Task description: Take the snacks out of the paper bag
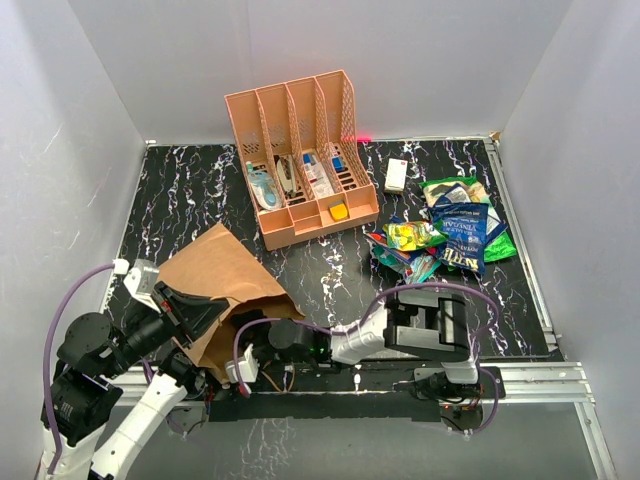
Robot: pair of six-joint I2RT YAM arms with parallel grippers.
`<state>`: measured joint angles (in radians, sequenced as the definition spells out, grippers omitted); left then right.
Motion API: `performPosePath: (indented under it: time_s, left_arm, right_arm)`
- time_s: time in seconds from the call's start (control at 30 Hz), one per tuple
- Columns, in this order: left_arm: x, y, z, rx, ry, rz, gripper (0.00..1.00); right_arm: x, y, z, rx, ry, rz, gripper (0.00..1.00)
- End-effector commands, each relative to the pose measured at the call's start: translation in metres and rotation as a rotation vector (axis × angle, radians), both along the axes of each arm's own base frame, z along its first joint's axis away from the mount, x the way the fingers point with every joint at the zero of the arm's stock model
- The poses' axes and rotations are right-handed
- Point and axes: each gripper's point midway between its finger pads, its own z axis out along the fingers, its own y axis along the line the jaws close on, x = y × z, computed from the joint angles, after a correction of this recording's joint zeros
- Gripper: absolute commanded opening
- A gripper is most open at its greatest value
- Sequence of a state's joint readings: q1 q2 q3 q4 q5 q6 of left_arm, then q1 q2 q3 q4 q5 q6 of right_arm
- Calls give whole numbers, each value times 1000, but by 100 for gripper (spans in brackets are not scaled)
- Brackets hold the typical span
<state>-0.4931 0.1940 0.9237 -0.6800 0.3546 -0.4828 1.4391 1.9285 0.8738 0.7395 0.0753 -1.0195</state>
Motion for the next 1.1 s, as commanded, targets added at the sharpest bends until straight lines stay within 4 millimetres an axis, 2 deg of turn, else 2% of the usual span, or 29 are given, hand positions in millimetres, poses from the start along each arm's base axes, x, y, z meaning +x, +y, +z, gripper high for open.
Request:
performPosePath:
  time_s: [0.0, 0.17, 0.43, 0.57, 0.73, 0.87, 1.07]
  left_arm:
    - [-6, -6, 16, -5, -46, -59, 0]
    - [-9, -12, 19, 1, -49, -107, 0]
    - [-11, -22, 27, -20, -62, -165, 0]
    - [-12, -29, 31, -42, -63, -211, 0]
    - [-15, -34, 37, -60, -72, -251, 0]
    - [-17, -34, 39, -59, -75, -256, 0]
    - [-21, -28, 41, -47, -88, -234, 0]
  right_arm:
    - [12, 29, 42, 113, -89, 92, 63]
    - [16, 56, 35, 101, -131, 159, 68]
    - [15, 100, 34, 150, -124, 206, 72]
    - [23, 121, 34, 181, -124, 204, 72]
    - [34, 138, 34, 221, -116, 205, 73]
    - [65, 145, 21, 206, -140, 81, 72]
    - [93, 129, 9, 198, -128, -42, 69]
